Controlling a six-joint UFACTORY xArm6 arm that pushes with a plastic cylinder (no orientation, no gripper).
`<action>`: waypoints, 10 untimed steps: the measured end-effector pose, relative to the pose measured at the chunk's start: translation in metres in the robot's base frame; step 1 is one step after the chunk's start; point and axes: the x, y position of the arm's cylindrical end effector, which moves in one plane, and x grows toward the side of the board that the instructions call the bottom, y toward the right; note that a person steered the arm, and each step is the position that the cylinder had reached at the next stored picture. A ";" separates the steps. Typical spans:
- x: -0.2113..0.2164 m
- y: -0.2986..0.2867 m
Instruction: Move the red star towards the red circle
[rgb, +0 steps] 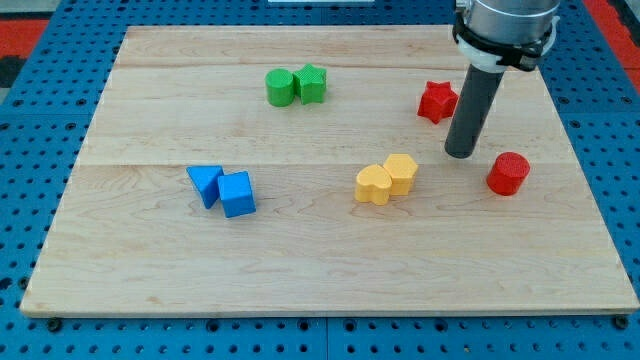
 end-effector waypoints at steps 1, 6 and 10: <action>-0.003 -0.022; -0.144 -0.031; -0.042 0.006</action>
